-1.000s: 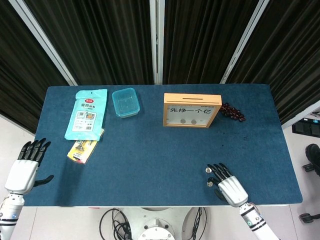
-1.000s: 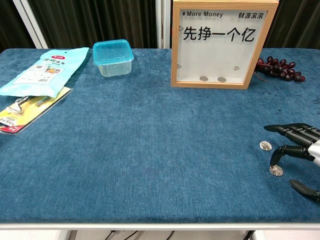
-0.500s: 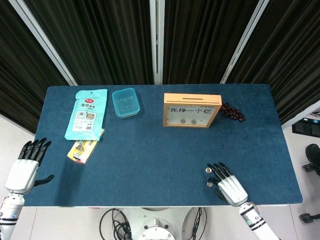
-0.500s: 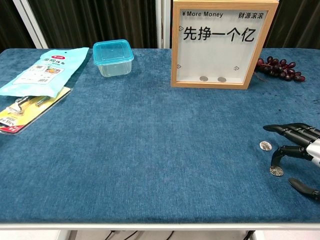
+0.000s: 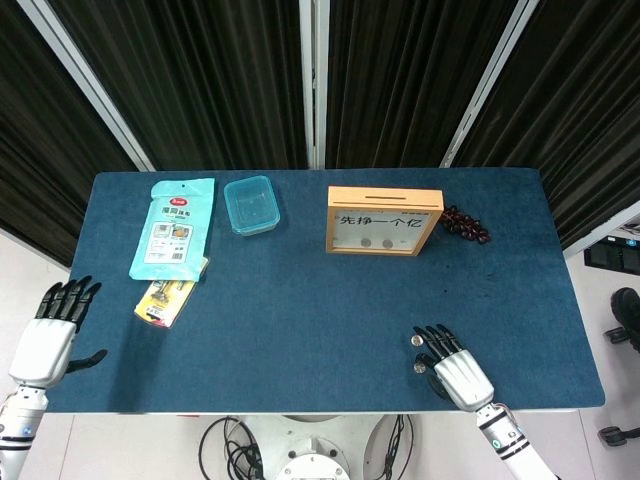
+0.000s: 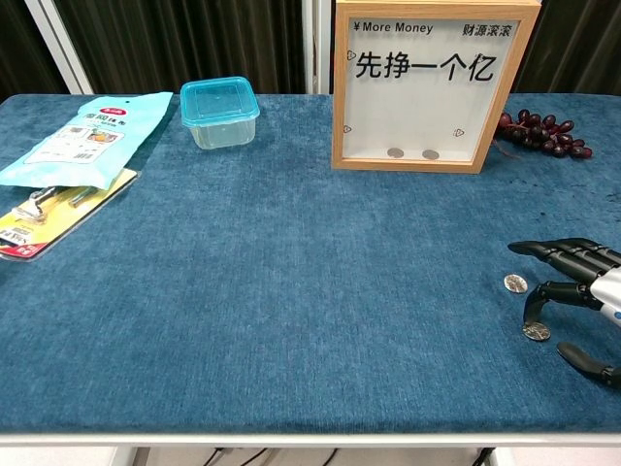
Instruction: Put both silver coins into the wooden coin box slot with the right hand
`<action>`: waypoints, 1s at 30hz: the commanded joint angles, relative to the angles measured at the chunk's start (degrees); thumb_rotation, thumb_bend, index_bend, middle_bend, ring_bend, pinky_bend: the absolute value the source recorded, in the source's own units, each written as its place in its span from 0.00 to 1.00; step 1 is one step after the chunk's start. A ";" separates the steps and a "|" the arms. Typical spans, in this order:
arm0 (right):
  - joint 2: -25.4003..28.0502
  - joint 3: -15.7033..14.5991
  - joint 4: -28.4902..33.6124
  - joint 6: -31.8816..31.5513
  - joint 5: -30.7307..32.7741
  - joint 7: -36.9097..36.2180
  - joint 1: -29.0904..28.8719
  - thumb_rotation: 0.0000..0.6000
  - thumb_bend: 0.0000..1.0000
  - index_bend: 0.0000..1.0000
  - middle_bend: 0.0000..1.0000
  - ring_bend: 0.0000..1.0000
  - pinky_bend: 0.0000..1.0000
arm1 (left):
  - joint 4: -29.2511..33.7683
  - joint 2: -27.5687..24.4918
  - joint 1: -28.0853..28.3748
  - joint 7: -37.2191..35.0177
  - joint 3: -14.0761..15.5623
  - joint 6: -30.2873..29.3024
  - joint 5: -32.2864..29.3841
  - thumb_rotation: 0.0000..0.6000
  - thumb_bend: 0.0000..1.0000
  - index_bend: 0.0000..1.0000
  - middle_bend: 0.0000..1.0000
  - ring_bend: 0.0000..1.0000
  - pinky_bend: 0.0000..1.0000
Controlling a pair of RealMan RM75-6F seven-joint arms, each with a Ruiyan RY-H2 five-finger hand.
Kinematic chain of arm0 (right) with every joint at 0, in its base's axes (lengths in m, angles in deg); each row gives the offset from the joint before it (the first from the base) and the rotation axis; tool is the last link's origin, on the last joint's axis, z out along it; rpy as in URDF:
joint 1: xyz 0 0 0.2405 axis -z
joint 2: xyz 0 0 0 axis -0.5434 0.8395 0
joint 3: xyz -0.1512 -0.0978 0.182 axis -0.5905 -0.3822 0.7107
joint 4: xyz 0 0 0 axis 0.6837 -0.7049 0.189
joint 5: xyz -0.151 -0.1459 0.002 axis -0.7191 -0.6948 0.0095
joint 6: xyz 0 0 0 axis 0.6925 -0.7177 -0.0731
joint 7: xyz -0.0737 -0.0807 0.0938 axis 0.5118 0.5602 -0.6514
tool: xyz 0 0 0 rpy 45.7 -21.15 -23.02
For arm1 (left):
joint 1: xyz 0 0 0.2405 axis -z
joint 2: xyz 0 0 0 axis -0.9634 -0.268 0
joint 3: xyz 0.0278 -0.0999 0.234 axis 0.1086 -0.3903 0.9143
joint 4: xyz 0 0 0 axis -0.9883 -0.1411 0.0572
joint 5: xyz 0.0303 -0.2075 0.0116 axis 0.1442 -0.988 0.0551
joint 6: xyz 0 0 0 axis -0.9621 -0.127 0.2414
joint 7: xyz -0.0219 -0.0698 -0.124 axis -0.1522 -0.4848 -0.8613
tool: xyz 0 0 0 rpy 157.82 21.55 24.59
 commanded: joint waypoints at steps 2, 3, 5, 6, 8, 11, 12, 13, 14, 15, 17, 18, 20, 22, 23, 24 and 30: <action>-0.09 0.04 -0.12 0.06 0.12 0.06 -0.05 1.00 0.29 0.41 0.01 0.00 0.00 | -0.23 0.12 0.02 -0.14 0.04 -0.06 0.15 1.00 0.05 0.00 0.00 0.00 0.00; -0.12 0.05 -0.15 0.08 0.15 0.06 -0.07 1.00 0.29 0.41 0.01 0.00 0.00 | -0.29 0.15 0.03 -0.19 0.06 -0.06 0.18 1.00 0.05 0.00 0.00 0.00 0.00; -0.17 0.04 -0.18 0.11 0.19 0.07 -0.12 1.00 0.29 0.41 0.01 0.00 0.00 | -0.42 0.23 0.06 -0.30 0.08 -0.06 0.27 1.00 0.05 0.00 0.00 0.00 0.00; -0.20 0.04 -0.18 0.10 0.19 0.05 -0.13 1.00 0.29 0.41 0.01 0.00 0.00 | -0.50 0.27 0.07 -0.37 0.09 -0.09 0.33 1.00 0.05 0.00 0.00 0.00 0.00; -0.28 0.05 -0.23 0.00 0.14 0.01 -0.18 1.00 0.29 0.41 0.01 0.00 0.00 | -0.68 0.35 0.11 -0.54 0.11 -0.12 0.44 1.00 0.05 0.00 0.00 0.00 0.00; -0.46 0.11 -0.34 0.01 0.19 0.05 -0.27 1.00 0.29 0.42 0.02 0.00 0.00 | -0.92 0.39 0.14 -0.86 0.15 -0.15 0.56 1.00 0.05 0.00 0.00 0.00 0.00; -0.52 0.14 -0.38 0.02 0.22 0.07 -0.29 1.00 0.29 0.42 0.02 0.00 0.00 | -1.01 0.40 0.14 -1.00 0.16 -0.18 0.61 1.00 0.05 0.00 0.00 0.00 0.00; -0.58 0.17 -0.41 0.04 0.25 0.10 -0.32 1.00 0.29 0.42 0.02 0.00 0.00 | -1.10 0.42 0.15 -1.14 0.16 -0.21 0.65 1.00 0.05 0.00 0.00 0.00 0.00; -0.68 0.23 -0.47 0.05 0.27 0.19 -0.37 1.00 0.29 0.43 0.02 0.00 0.00 | -1.25 0.46 0.16 -1.35 0.18 -0.24 0.70 1.00 0.05 0.00 0.00 0.00 0.00; -0.75 0.27 -0.50 0.09 0.30 0.24 -0.42 1.00 0.29 0.43 0.02 0.00 0.00 | -1.36 0.48 0.17 -1.52 0.19 -0.26 0.74 1.00 0.05 0.00 0.00 0.00 0.00; -0.92 0.37 -0.57 0.22 0.39 0.41 -0.53 1.00 0.29 0.44 0.02 0.00 0.00 | -1.61 0.53 0.20 -1.90 0.21 -0.30 0.84 1.00 0.05 0.00 0.00 0.00 0.00; -1.01 0.41 -0.61 0.27 0.42 0.49 -0.58 1.00 0.29 0.44 0.02 0.00 0.00 | -1.73 0.55 0.21 -2.04 0.21 -0.32 0.88 1.00 0.05 0.00 0.00 0.00 0.00; -1.20 0.49 -0.68 0.40 0.49 0.67 -0.70 1.00 0.29 0.44 0.02 0.00 0.00 | -2.03 0.59 0.23 -2.44 0.22 -0.36 0.94 1.00 0.05 0.00 0.00 0.00 0.00; -1.36 0.55 -0.74 0.49 0.54 0.74 -0.80 1.00 0.29 0.44 0.02 0.00 0.00 | -2.33 0.65 0.24 -2.84 0.23 -0.41 0.99 1.00 0.05 0.00 0.00 0.00 0.00; -1.44 0.57 -0.77 0.51 0.54 0.76 -0.85 1.00 0.29 0.44 0.02 0.00 0.00 | -2.45 0.67 0.22 -3.01 0.24 -0.45 1.01 1.00 0.05 0.00 0.00 0.00 0.00; -1.52 0.58 -0.81 0.52 0.54 0.75 -0.89 1.00 0.29 0.44 0.02 0.00 0.00 | -2.58 0.69 0.21 -3.17 0.27 -0.47 1.04 1.00 0.05 0.00 0.00 0.00 0.00; -1.95 0.60 -1.09 0.48 0.48 0.83 -1.10 1.00 0.29 0.45 0.02 0.00 0.00 | -3.24 0.78 0.16 -4.35 0.39 -0.94 1.50 1.00 0.05 0.00 0.00 0.00 0.00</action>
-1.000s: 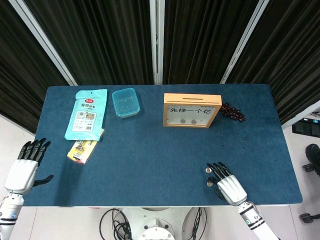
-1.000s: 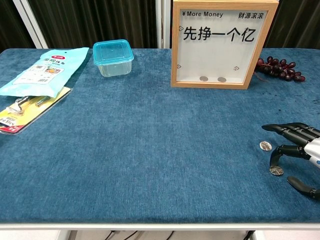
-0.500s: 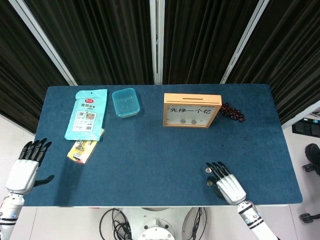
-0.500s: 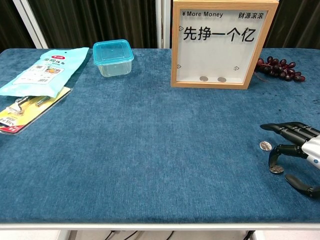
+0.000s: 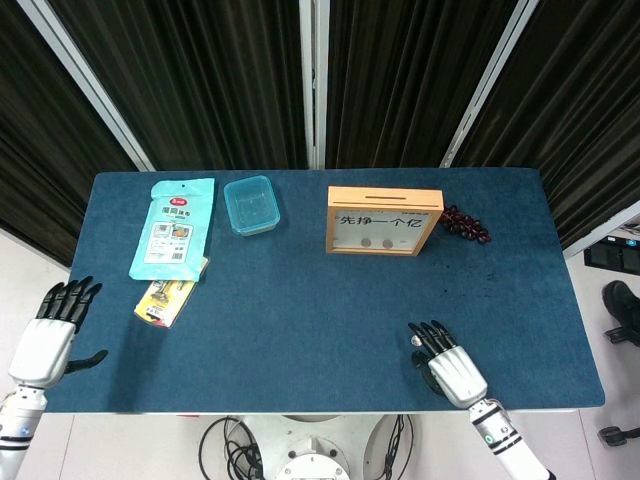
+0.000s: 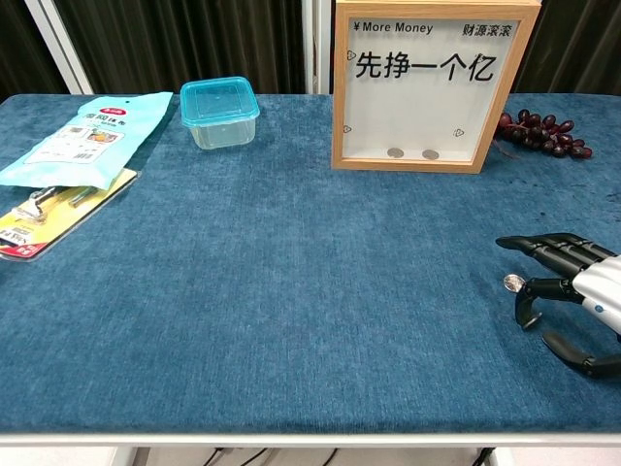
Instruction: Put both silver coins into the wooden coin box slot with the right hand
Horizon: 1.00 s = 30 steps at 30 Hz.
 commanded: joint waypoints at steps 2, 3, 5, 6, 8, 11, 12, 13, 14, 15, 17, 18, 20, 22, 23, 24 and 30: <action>-0.09 -0.01 -0.12 -0.08 0.02 0.14 -0.02 1.00 0.29 0.45 0.02 0.00 0.00 | -0.35 0.14 0.00 -0.44 0.09 -0.26 0.34 1.00 0.05 0.00 0.00 0.00 0.00; -0.09 -0.01 -0.15 -0.13 0.01 0.19 -0.02 1.00 0.29 0.45 0.02 0.00 0.00 | -0.43 0.18 0.01 -0.53 0.11 -0.27 0.39 1.00 0.05 0.00 0.00 0.00 0.00; -0.09 -0.04 -0.22 -0.27 -0.04 0.27 -0.01 1.00 0.29 0.45 0.02 0.00 0.00 | -0.59 0.23 0.02 -0.69 0.12 -0.35 0.46 1.00 0.05 0.00 0.00 0.00 0.00; -0.08 -0.07 -0.24 -0.33 -0.06 0.29 -0.01 1.00 0.29 0.45 0.02 0.00 0.00 | -0.62 0.25 0.02 -0.78 0.12 -0.39 0.48 1.00 0.05 0.00 0.00 0.00 0.00; -0.05 -0.13 -0.30 -0.40 -0.12 0.30 -0.03 1.00 0.29 0.45 0.02 0.00 0.00 | -0.67 0.26 0.01 -0.95 0.13 -0.50 0.54 1.00 0.05 0.00 0.00 0.00 0.00; -0.04 -0.19 -0.31 -0.54 -0.25 0.19 -0.11 1.00 0.29 0.44 0.02 0.00 0.00 | -0.59 0.23 -0.06 -1.16 0.09 -0.83 0.64 1.00 0.05 0.00 0.00 0.00 0.00; -0.04 -0.21 -0.32 -0.59 -0.30 0.12 -0.14 1.00 0.29 0.43 0.02 0.00 0.00 | -0.56 0.22 -0.09 -1.22 0.07 -0.95 0.66 1.00 0.05 0.00 0.00 0.00 0.00; -0.04 -0.22 -0.33 -0.65 -0.34 0.01 -0.17 1.00 0.29 0.41 0.02 0.00 0.00 | -0.53 0.20 -0.12 -1.24 0.05 -1.06 0.68 1.00 0.05 0.00 0.00 0.00 0.00; -0.06 -0.21 -0.36 -0.74 -0.37 -0.06 -0.19 1.00 0.29 0.40 0.02 0.00 0.00 | -0.49 0.17 -0.12 -1.25 0.05 -1.09 0.70 1.00 0.05 0.00 0.00 0.00 0.00; -0.10 -0.20 -0.43 -0.87 -0.43 -0.10 -0.19 1.00 0.29 0.39 0.02 0.00 0.00 | -0.46 0.15 -0.13 -1.25 0.07 -1.09 0.72 1.00 0.05 0.00 0.00 0.00 0.00; -0.26 -0.24 -0.71 -1.15 -0.58 -0.28 -0.18 1.00 0.29 0.38 0.02 0.00 0.00 | -0.38 0.10 -0.12 -1.27 0.12 -1.09 0.78 1.00 0.05 0.00 0.00 0.00 0.00; -0.34 -0.27 -0.84 -1.28 -0.66 -0.43 -0.18 1.00 0.29 0.38 0.02 0.00 0.00 | -0.34 0.09 -0.13 -1.31 0.14 -1.08 0.78 1.00 0.05 0.00 0.00 0.00 0.00; -0.56 -0.26 -1.21 -1.58 -0.78 -0.69 -0.18 1.00 0.30 0.38 0.02 0.00 0.00 | -0.31 0.09 -0.15 -1.48 0.20 -1.04 0.76 1.00 0.05 0.00 0.00 0.00 0.00; -0.77 -0.19 -1.51 -1.80 -0.82 -0.96 -0.21 1.00 0.30 0.38 0.02 0.00 0.00 | -0.36 0.11 -0.19 -1.54 0.27 -0.95 0.69 1.00 0.05 0.00 0.00 0.00 0.00; -0.84 -0.14 -1.60 -1.86 -0.82 -1.05 -0.24 1.00 0.30 0.38 0.02 0.00 0.00 | -0.37 0.12 -0.20 -1.57 0.27 -0.91 0.63 1.00 0.05 0.00 0.00 0.00 0.00; -0.93 -0.08 -1.71 -1.93 -0.80 -1.14 -0.27 1.00 0.30 0.38 0.02 0.00 0.00 | -0.40 0.14 -0.23 -1.61 0.26 -0.89 0.55 1.00 0.05 0.00 0.00 0.00 0.00; -1.34 0.06 -2.33 -2.11 -0.76 -1.85 -0.45 1.00 0.30 0.38 0.02 0.00 0.00 | -0.54 0.24 -0.24 -1.91 0.20 -0.80 0.32 1.00 0.05 0.00 0.00 0.00 0.00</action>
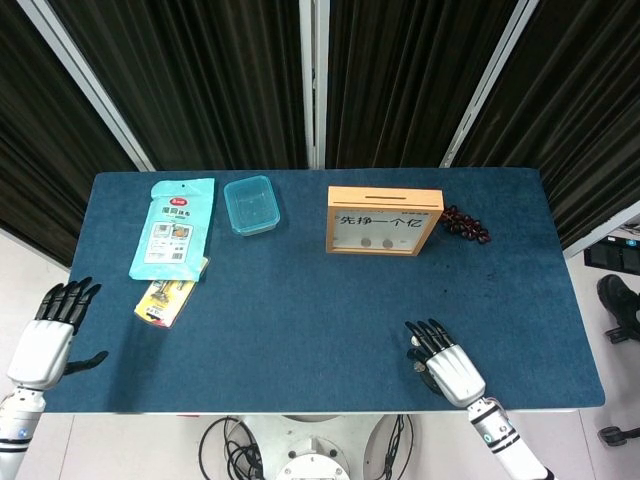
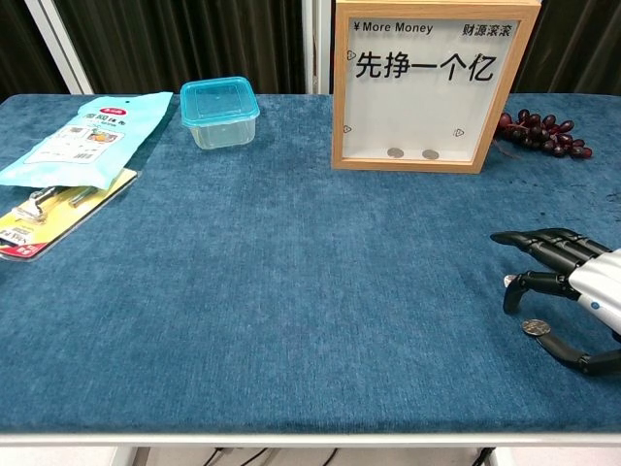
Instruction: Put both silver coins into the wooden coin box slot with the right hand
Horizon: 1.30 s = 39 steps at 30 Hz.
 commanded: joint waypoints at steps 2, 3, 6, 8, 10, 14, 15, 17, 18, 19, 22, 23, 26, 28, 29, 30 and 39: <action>-0.26 0.03 -0.45 -0.10 -0.04 -0.40 -0.13 1.00 0.30 0.40 0.02 0.00 0.00 | -0.15 0.10 0.07 -0.32 -0.04 0.06 0.00 1.00 0.05 0.00 0.00 0.00 0.00; -0.34 0.05 -0.58 -0.16 -0.06 -0.47 -0.15 1.00 0.30 0.41 0.02 0.00 0.00 | -0.22 0.14 0.11 -0.45 -0.05 0.09 0.02 1.00 0.05 0.00 0.00 0.00 0.00; -0.59 0.21 -0.90 -0.38 0.01 -0.81 -0.21 1.00 0.30 0.45 0.03 0.00 0.00 | -0.39 0.22 0.25 -0.87 -0.06 0.26 0.04 1.00 0.05 0.00 0.00 0.00 0.00; -0.70 0.34 -1.07 -0.52 0.06 -1.03 -0.29 1.00 0.30 0.48 0.03 0.00 0.00 | -0.52 0.23 0.30 -1.06 -0.07 0.43 -0.07 1.00 0.05 0.00 0.00 0.00 0.00; -0.72 0.40 -1.17 -0.52 0.11 -1.20 -0.38 1.00 0.31 0.51 0.04 0.00 0.00 | -0.61 0.21 0.31 -1.26 -0.06 0.57 -0.20 1.00 0.05 0.00 0.00 0.00 0.00; -0.89 0.53 -1.44 -0.56 0.27 -1.43 -0.47 1.00 0.32 0.53 0.04 0.00 0.00 | -0.67 0.17 0.28 -1.43 -0.06 0.60 -0.30 1.00 0.05 0.00 0.00 0.00 0.00; -0.94 0.57 -1.51 -0.58 0.31 -1.46 -0.48 1.00 0.33 0.54 0.04 0.00 0.00 | -0.66 0.16 0.29 -1.44 -0.05 0.59 -0.28 1.00 0.05 0.00 0.00 0.00 0.00; -1.09 0.69 -1.62 -0.66 0.46 -1.51 -0.47 1.00 0.32 0.54 0.04 0.00 0.00 | -0.58 0.13 0.34 -1.44 -0.03 0.60 -0.18 1.00 0.05 0.00 0.00 0.00 0.00; -1.11 0.71 -1.64 -0.64 0.53 -1.51 -0.46 1.00 0.32 0.54 0.04 0.00 0.00 | -0.54 0.12 0.36 -1.41 -0.02 0.62 -0.15 1.00 0.05 0.00 0.00 0.00 0.00; -1.09 0.71 -1.63 -0.61 0.58 -1.51 -0.47 1.00 0.32 0.55 0.04 0.00 0.00 | -0.48 0.12 0.40 -1.35 0.01 0.66 -0.10 1.00 0.05 0.00 0.00 0.00 0.00; -0.91 0.67 -1.51 -0.53 0.66 -1.65 -0.53 1.00 0.33 0.56 0.05 0.00 0.00 | -0.42 0.14 0.41 -1.28 0.09 0.77 -0.08 1.00 0.05 0.00 0.00 0.00 0.00; -0.85 0.67 -1.44 -0.55 0.68 -1.86 -0.55 1.00 0.34 0.57 0.05 0.00 0.00 | -0.43 0.14 0.41 -1.27 0.11 0.83 -0.11 1.00 0.05 0.00 0.00 0.00 0.00; -0.71 0.79 -1.28 -0.75 0.81 -2.45 -0.58 1.00 0.37 0.61 0.06 0.00 0.00 | -0.40 0.17 0.38 -1.25 0.16 0.85 -0.14 1.00 0.05 0.00 0.00 0.00 0.00; -0.70 0.85 -1.43 -0.99 0.77 -2.50 -0.59 1.00 0.38 0.63 0.06 0.00 0.00 | -0.42 0.19 0.39 -1.30 0.16 0.81 -0.09 1.00 0.05 0.00 0.00 0.00 0.00; -0.69 0.85 -1.51 -1.06 0.74 -2.49 -0.60 1.00 0.38 0.64 0.06 0.00 0.00 | -0.43 0.20 0.39 -1.32 0.17 0.78 -0.05 1.00 0.05 0.00 0.00 0.00 0.00; -0.69 0.87 -1.58 -1.13 0.73 -2.44 -0.60 1.00 0.39 0.65 0.07 0.00 0.00 | -0.43 0.20 0.39 -1.37 0.19 0.78 -0.03 1.00 0.05 0.00 0.00 0.00 0.00; 1.24 2.11 0.96 -2.84 1.22 -4.46 -0.90 1.00 0.46 0.69 0.07 0.00 0.00 | -0.43 0.13 0.44 -1.63 0.26 0.80 0.08 1.00 0.05 0.00 0.00 0.00 0.00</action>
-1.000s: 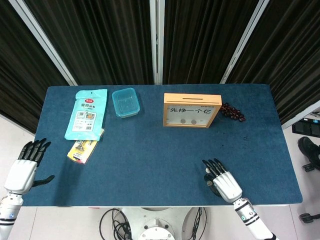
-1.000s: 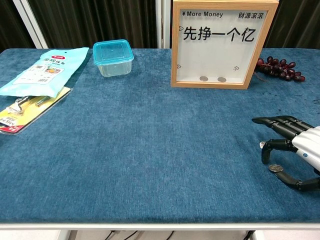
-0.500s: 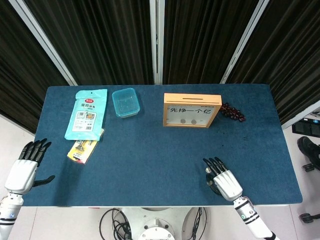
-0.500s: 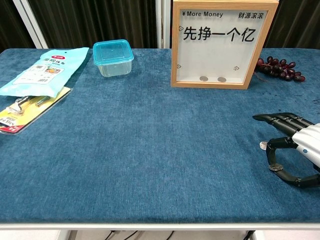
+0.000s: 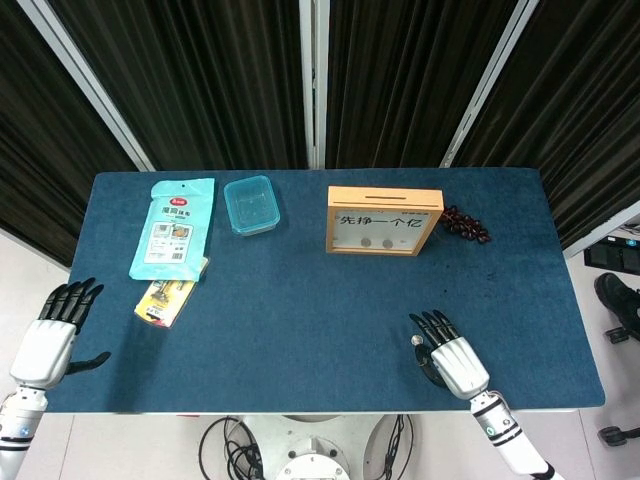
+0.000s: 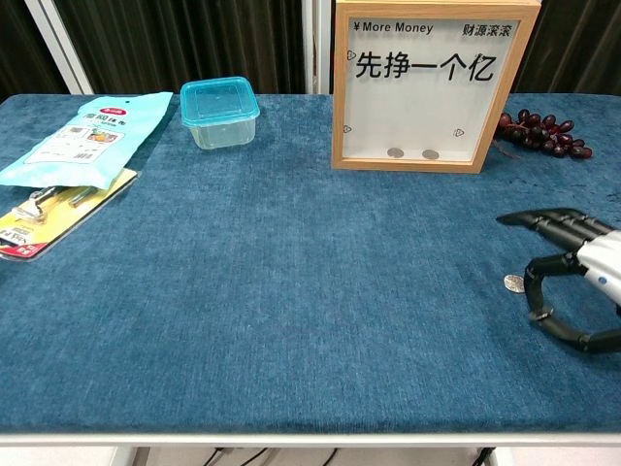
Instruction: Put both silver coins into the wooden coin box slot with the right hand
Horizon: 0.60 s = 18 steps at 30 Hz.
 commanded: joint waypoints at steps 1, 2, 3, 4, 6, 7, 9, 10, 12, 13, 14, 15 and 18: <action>1.90 1.10 2.57 -1.10 0.44 -0.97 -0.32 1.00 0.47 0.70 0.07 0.00 0.00 | 0.02 -0.03 0.00 -0.10 -0.04 -0.12 0.04 1.00 0.05 0.00 0.00 0.00 0.00; 2.77 1.52 3.73 -1.40 0.62 -1.24 -0.47 1.00 0.47 0.70 0.07 0.00 0.00 | 0.03 -0.04 -0.01 -0.20 -0.06 -0.21 0.07 1.00 0.05 0.00 0.00 0.00 0.00; 3.78 2.00 5.09 -1.67 0.86 -1.53 -0.64 1.00 0.47 0.71 0.07 0.00 0.00 | 0.04 -0.07 -0.04 -0.31 -0.07 -0.32 0.11 1.00 0.05 0.00 0.00 0.00 0.00; 5.32 2.74 7.24 -1.95 1.30 -2.08 -0.91 1.00 0.47 0.71 0.07 0.00 0.00 | 0.06 -0.10 -0.07 -0.48 -0.07 -0.43 0.15 1.00 0.05 0.00 0.00 0.00 0.00; 8.05 4.07 10.97 -2.10 2.14 -2.90 -1.48 1.00 0.48 0.72 0.07 0.00 0.00 | 0.08 -0.18 -0.12 -0.69 -0.04 -0.53 0.20 1.00 0.05 0.00 0.00 0.00 0.00; 10.19 5.08 13.78 -1.88 2.79 -3.27 -2.02 1.00 0.48 0.73 0.07 0.00 0.00 | 0.11 -0.25 -0.13 -0.70 -0.01 -0.57 0.26 1.00 0.05 0.00 0.00 0.00 0.00; 13.73 6.89 18.36 -1.46 3.73 -3.44 -3.06 1.00 0.48 0.73 0.07 0.00 0.00 | 0.27 -0.35 -0.13 -0.67 0.01 -0.67 0.38 1.00 0.05 0.00 0.00 0.00 0.00; 16.19 8.22 21.52 -1.17 4.29 -3.21 -3.80 1.00 0.47 0.73 0.07 0.00 0.00 | 0.41 -0.43 -0.13 -0.62 0.03 -0.74 0.48 1.00 0.05 0.00 0.00 0.00 0.00; 19.81 10.30 25.94 -0.69 4.97 -2.54 -5.02 1.00 0.46 0.74 0.08 0.00 0.00 | 0.61 -0.51 -0.12 -0.52 0.04 -0.83 0.60 1.00 0.05 0.00 0.00 0.00 0.00; 21.35 11.14 27.83 -0.22 5.44 -2.22 -5.53 1.00 0.45 0.75 0.08 0.00 0.00 | 0.69 -0.55 -0.13 -0.49 0.06 -0.83 0.62 1.00 0.05 0.00 0.00 0.00 0.00; 23.57 12.91 30.58 0.15 6.11 -2.01 -6.49 1.00 0.45 0.75 0.08 0.00 0.00 | 0.85 -0.59 -0.07 -0.47 0.07 -0.75 0.66 1.00 0.05 0.00 0.00 0.00 0.00; 25.18 14.02 32.60 0.92 6.84 -1.95 -7.20 1.00 0.45 0.76 0.08 0.00 0.00 | 0.97 -0.63 -0.02 -0.45 0.07 -0.67 0.66 1.00 0.05 0.00 0.00 0.00 0.00; 29.65 17.86 38.16 4.81 10.86 -1.35 -9.90 1.00 0.45 0.79 0.08 0.00 0.00 | 1.36 -0.76 0.19 -0.21 0.04 -0.37 0.68 1.00 0.05 0.00 0.00 0.00 0.00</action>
